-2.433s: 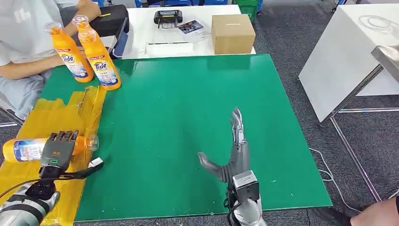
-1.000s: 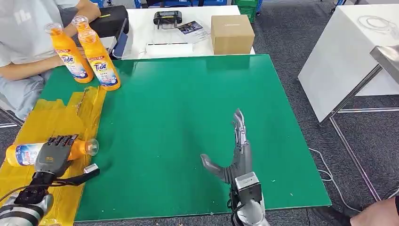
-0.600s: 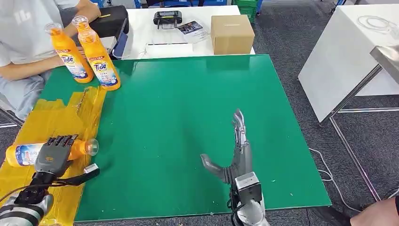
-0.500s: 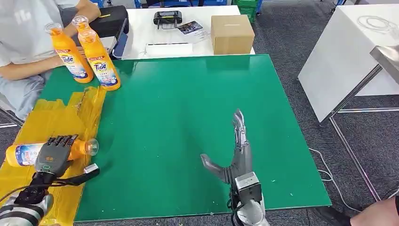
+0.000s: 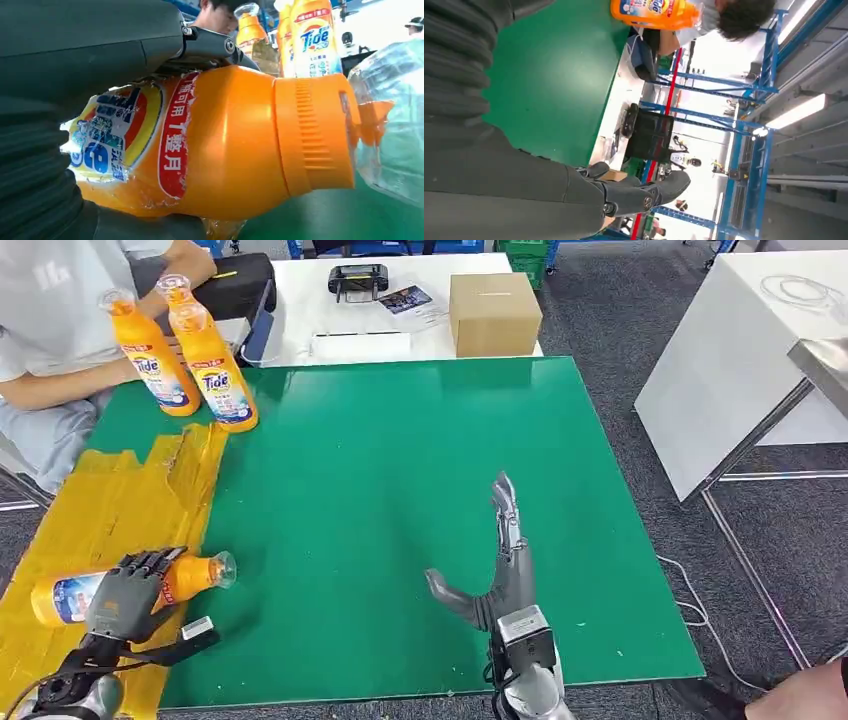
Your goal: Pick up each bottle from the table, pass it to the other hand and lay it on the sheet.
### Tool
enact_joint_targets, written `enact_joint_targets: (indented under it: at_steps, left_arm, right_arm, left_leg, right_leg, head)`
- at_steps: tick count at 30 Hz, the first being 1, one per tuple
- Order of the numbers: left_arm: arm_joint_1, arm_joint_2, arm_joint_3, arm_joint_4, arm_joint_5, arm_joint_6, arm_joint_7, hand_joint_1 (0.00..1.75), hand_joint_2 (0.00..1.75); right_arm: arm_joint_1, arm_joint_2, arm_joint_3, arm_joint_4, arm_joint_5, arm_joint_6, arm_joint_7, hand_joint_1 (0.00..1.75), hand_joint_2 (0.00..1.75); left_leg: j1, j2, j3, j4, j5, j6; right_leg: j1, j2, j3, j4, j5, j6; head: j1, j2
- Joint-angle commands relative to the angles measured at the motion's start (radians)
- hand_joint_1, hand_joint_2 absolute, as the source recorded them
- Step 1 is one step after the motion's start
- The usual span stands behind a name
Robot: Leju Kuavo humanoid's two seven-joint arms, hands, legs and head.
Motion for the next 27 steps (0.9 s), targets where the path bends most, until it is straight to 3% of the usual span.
enact_joint_targets:
  at_steps: [1, 23, 24, 25, 27]
  left_arm:
    - [0.021, -0.039, 0.023, 0.03, -0.005, -0.014, -0.004, 1.75, 1.75]
    - [0.037, -0.112, 0.098, -0.024, -0.076, -0.014, -0.082, 1.75, 1.75]
    - [0.038, -0.115, 0.1, -0.03, -0.089, -0.014, -0.08, 1.5, 1.75]
    - [0.04, -0.12, 0.105, -0.04, -0.101, -0.014, -0.079, 0.02, 1.75]
    - [0.049, -0.13, 0.12, -0.063, -0.118, -0.014, -0.08, 0.0, 1.75]
  right_arm:
    - [-0.036, -0.016, 0.005, 0.054, -0.001, 0.002, -0.003, 0.0, 1.75]
    - [-0.048, -0.012, 0.011, 0.076, -0.001, 0.006, -0.008, 0.0, 1.75]
    - [-0.049, -0.012, 0.012, 0.078, -0.002, 0.007, -0.008, 0.0, 1.75]
    - [-0.05, -0.012, 0.013, 0.08, -0.002, 0.007, -0.008, 0.0, 1.75]
    - [-0.051, -0.012, 0.014, 0.082, -0.002, 0.007, -0.008, 0.0, 1.75]
  left_leg:
    - [0.0, 0.002, 0.004, -0.001, -0.001, 0.001]
    - [0.0, 0.001, 0.004, -0.001, -0.001, 0.001]
    - [-0.001, 0.0, 0.004, -0.001, -0.001, 0.001]
    - [-0.001, -0.001, 0.003, -0.001, -0.001, 0.001]
    - [0.0, 0.001, 0.005, -0.001, -0.002, 0.002]
  right_leg:
    - [0.0, 0.001, 0.004, -0.002, -0.001, 0.0]
    - [0.0, 0.0, 0.004, -0.002, 0.0, 0.0]
    - [0.0, -0.001, 0.004, -0.002, 0.0, 0.0]
    - [0.0, -0.001, 0.004, -0.002, 0.0, 0.0]
    - [0.001, -0.001, 0.006, -0.003, -0.001, 0.0]
  head:
    - [0.0, 0.0]
    - [0.0, 0.0]
    - [0.0, 0.0]
    - [0.0, 0.0]
    - [0.0, 0.0]
